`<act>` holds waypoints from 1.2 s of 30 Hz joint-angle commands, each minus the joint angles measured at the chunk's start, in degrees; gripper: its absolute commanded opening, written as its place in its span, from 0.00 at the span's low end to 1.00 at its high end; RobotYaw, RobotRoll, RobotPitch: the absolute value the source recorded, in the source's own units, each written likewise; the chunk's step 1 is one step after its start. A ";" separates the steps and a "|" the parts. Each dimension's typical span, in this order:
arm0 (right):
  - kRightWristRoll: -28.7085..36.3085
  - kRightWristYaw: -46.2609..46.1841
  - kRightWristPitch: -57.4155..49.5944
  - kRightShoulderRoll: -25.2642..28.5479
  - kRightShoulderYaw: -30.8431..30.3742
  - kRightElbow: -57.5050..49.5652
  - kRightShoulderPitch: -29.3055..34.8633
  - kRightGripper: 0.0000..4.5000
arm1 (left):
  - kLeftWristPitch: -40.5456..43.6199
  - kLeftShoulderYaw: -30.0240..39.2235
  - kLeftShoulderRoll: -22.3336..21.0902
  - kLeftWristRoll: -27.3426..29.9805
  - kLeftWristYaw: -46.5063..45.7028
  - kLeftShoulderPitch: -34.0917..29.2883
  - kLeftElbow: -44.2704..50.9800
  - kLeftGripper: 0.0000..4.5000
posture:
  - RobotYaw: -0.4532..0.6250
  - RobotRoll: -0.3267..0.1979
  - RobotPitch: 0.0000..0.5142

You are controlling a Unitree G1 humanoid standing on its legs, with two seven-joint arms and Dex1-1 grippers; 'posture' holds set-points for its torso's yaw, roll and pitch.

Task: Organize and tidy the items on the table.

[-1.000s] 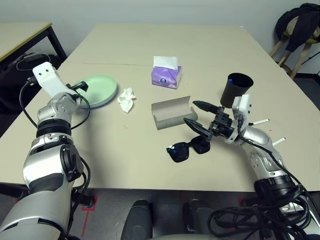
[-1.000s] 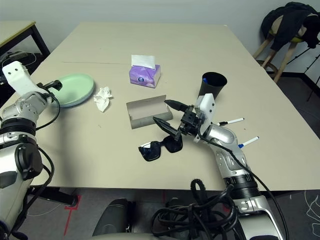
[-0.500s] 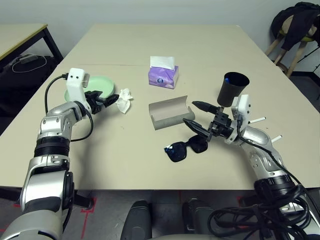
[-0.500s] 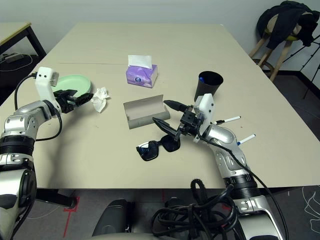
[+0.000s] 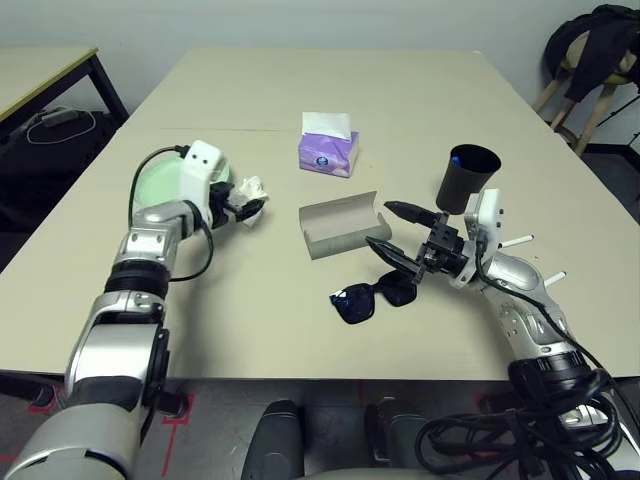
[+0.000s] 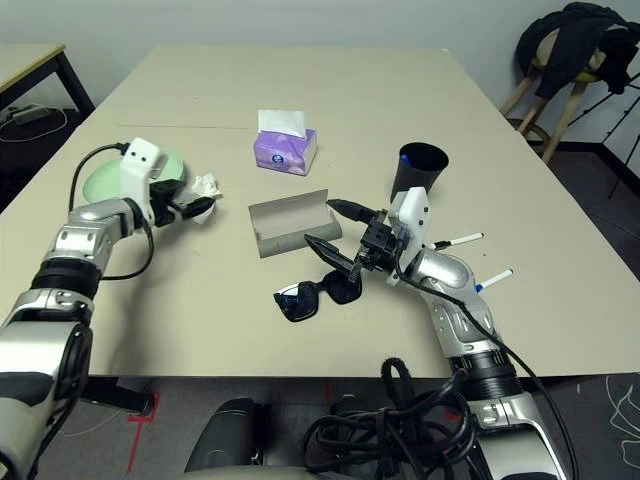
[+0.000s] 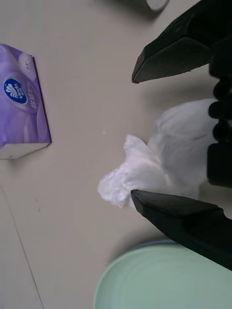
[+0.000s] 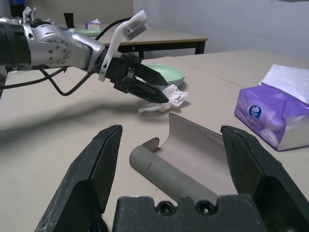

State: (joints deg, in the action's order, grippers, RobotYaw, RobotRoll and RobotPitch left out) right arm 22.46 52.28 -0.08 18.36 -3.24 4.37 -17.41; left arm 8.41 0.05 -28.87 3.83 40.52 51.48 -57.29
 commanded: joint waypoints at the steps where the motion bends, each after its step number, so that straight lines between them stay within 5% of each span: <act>1: -0.13 -0.50 -0.69 0.47 0.30 -1.85 0.67 1.00 | -1.67 0.35 1.05 -1.27 -1.84 2.08 -4.77 0.99 | 0.48 0.62 0.11; 4: 0.18 -1.09 -1.03 0.44 0.57 -2.68 0.89 1.00 | -1.38 0.61 1.36 -1.80 -3.85 3.12 -7.55 0.99 | 0.47 0.62 0.11; 8: 0.55 -1.69 -1.64 0.31 0.67 -3.65 0.99 1.00 | -0.78 0.46 1.38 -2.88 -6.40 3.67 -9.65 0.79 | 0.47 0.62 0.11; 10: 0.64 -1.84 -1.77 0.24 0.61 -3.93 1.02 1.00 | -0.89 0.40 1.31 -3.44 -7.54 3.84 -10.39 0.81 | 0.47 0.62 0.11; 13: 0.76 -1.93 -1.87 0.14 0.49 -4.23 1.07 1.00 | -1.19 0.31 1.18 -4.16 -8.89 3.98 -10.95 0.99 | 0.47 0.62 0.11; 15: 0.85 -2.01 -2.01 0.05 0.48 -4.41 1.06 1.00 | -1.17 0.39 1.16 -4.42 -9.23 3.99 -11.06 0.98 | 0.48 0.62 0.11; 19: 1.20 -2.09 -2.26 -0.29 0.48 -4.60 0.77 1.00 | -1.07 1.00 1.08 -4.38 -9.90 4.01 -11.30 0.73 | 0.48 0.62 0.12; 27: 1.76 -2.11 -2.60 -0.57 0.60 -4.75 0.50 1.00 | 0.19 2.16 0.81 -3.84 -9.58 3.80 -11.11 0.01 | 0.48 0.62 0.12; 36: 1.93 -1.97 -2.67 -0.51 0.60 -4.40 0.25 1.00 | 2.12 4.02 0.32 -2.25 -7.09 3.63 -8.69 0.01 | 0.49 0.62 0.11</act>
State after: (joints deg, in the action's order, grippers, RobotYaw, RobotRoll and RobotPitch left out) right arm 23.93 50.27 -2.21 17.71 -3.19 0.35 -16.99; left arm 9.74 3.47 -27.99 0.98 32.54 55.09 -67.56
